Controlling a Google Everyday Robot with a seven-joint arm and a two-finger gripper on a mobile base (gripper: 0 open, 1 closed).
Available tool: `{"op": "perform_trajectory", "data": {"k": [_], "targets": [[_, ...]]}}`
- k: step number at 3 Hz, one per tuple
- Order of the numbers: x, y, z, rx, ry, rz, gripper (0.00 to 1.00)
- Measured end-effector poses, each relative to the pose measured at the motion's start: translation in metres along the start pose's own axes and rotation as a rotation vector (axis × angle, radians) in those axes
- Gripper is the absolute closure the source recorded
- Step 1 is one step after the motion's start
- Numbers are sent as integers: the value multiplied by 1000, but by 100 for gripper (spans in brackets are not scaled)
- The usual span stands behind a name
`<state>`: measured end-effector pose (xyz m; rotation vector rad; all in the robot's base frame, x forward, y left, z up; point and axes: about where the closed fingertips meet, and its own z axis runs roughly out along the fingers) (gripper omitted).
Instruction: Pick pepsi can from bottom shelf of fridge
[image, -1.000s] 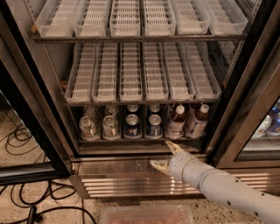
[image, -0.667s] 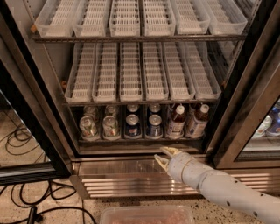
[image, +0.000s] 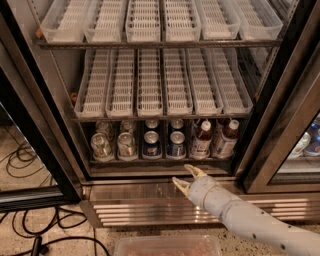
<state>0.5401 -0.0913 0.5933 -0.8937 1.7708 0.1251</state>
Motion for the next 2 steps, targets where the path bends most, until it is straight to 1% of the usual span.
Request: {"op": "perform_trajectory", "data": {"k": [1,2], "targets": [[8,5,32,15,-64,58,41],[5,9,57,41,-119,95,34]]}}
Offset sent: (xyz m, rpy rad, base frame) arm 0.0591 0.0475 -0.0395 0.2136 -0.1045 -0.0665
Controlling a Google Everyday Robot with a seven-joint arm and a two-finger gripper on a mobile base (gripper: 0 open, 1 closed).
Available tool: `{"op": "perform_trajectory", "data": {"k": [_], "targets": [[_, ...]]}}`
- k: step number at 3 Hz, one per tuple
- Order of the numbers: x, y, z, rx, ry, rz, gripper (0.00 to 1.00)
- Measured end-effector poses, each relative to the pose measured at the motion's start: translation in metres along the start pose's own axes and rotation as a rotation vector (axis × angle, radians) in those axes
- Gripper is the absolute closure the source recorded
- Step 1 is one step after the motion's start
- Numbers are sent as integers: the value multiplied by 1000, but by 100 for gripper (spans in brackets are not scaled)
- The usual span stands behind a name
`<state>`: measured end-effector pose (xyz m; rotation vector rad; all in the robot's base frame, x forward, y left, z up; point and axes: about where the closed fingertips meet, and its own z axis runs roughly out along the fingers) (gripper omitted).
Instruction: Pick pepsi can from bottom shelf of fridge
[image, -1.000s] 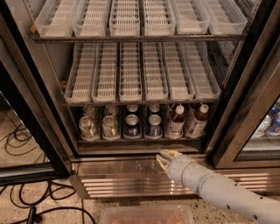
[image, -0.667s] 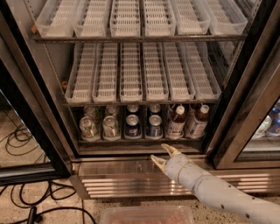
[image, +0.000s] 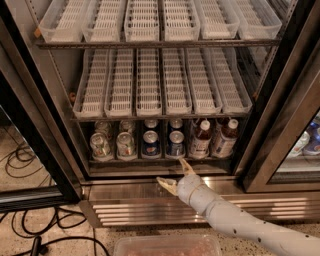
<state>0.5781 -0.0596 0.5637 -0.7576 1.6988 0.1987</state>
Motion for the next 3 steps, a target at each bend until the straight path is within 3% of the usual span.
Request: {"op": "perform_trajectory", "data": {"k": [1,2,3], "targets": [[-4,-5,10,36,-37,10,33],[-4,-5,10,37,-37,12,14],[-4,-3,6,43,-33,23,16]]}}
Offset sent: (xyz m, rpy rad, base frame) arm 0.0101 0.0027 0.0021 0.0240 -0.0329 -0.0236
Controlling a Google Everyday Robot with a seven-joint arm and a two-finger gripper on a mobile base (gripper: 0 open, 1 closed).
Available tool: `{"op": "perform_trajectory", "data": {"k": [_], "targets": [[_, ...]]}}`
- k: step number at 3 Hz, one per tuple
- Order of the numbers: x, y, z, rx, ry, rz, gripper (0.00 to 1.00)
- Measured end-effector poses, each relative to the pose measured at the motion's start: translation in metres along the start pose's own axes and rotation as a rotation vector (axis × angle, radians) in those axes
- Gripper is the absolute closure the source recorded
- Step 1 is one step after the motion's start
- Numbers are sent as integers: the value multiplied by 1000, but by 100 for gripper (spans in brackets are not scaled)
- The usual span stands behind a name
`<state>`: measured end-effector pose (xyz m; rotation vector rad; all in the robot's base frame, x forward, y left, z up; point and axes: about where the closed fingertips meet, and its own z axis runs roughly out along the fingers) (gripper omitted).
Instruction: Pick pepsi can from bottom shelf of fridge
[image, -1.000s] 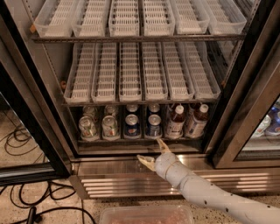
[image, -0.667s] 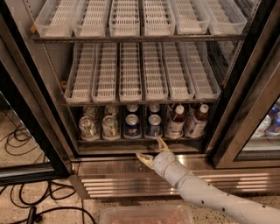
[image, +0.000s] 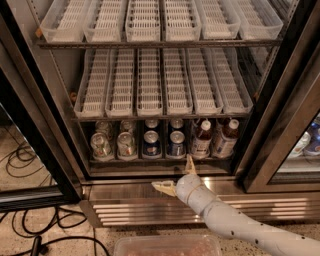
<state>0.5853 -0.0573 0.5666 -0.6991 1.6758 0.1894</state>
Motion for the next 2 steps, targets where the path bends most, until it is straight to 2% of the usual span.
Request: {"op": "perform_trajectory", "data": {"k": [1,2], "targets": [[-6,-3,2,23,-26,2,38],[-14,-10,7,51,-62,-2,48]]}}
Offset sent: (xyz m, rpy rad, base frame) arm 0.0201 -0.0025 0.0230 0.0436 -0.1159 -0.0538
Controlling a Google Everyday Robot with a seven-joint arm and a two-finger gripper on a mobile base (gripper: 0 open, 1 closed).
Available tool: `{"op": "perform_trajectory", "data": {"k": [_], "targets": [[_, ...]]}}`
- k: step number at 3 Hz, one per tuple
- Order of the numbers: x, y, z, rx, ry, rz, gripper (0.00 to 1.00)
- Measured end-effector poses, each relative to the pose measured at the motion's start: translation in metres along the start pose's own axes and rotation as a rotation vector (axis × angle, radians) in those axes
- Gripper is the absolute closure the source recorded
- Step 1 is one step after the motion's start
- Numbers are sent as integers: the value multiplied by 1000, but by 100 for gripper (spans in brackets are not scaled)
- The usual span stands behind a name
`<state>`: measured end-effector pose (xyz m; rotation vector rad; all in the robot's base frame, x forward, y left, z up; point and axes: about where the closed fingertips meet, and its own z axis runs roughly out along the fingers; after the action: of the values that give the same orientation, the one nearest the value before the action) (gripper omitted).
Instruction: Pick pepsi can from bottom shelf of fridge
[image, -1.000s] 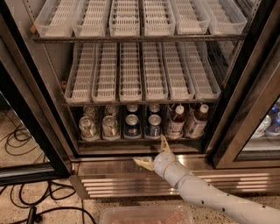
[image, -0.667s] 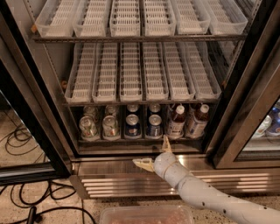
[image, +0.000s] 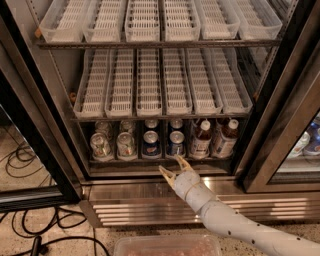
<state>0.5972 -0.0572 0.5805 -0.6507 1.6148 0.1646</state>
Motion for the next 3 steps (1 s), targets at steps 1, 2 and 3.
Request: {"op": "perform_trajectory", "data": {"k": [1,2,3], "targets": [[-5,-8,1,32,-26,-13,46],[-5,-15,-2,67,-34,-26,39],[-1,-22,-3,100,-34,-34,40]]}}
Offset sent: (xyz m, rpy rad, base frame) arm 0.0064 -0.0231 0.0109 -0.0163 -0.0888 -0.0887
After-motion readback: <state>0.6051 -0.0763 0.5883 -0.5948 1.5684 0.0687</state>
